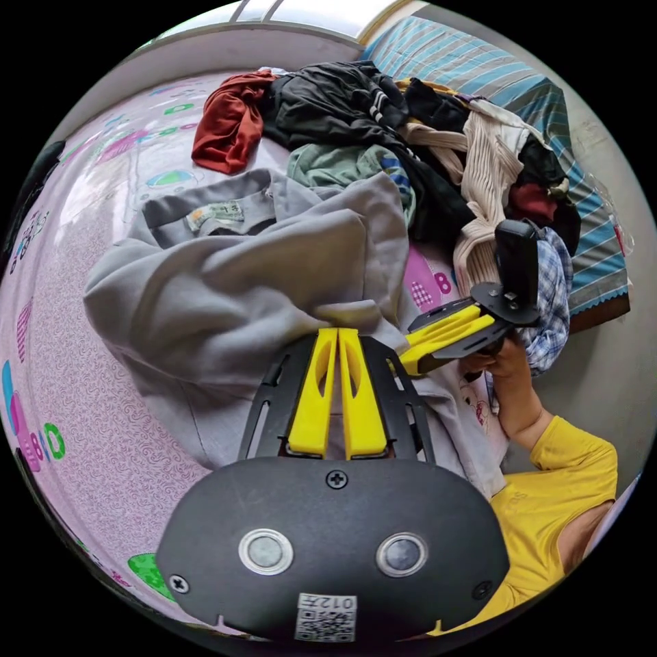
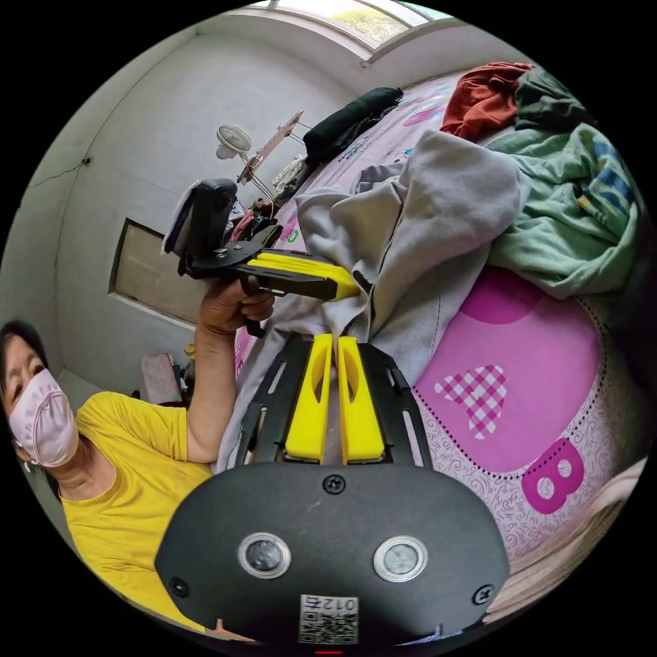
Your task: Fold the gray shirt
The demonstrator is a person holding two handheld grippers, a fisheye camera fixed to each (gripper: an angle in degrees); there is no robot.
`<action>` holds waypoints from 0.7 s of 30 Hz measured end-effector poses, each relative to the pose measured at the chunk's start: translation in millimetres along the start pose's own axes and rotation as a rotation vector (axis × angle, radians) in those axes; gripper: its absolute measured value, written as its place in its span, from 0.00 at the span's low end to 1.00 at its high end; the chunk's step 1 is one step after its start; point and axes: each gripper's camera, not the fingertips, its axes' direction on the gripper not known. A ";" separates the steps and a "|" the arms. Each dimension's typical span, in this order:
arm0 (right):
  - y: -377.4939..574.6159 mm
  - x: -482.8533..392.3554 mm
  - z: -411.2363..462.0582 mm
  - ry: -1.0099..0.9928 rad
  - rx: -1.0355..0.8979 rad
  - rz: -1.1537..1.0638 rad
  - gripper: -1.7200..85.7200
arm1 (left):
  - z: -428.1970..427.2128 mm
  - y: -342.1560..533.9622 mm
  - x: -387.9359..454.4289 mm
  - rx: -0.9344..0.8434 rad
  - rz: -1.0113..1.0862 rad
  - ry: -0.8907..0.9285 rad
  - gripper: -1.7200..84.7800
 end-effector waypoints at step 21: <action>-12.1 -41.5 45.3 0.099 -0.022 -0.034 0.03 | 13.6 -23.8 8.9 -0.017 -0.004 0.015 0.02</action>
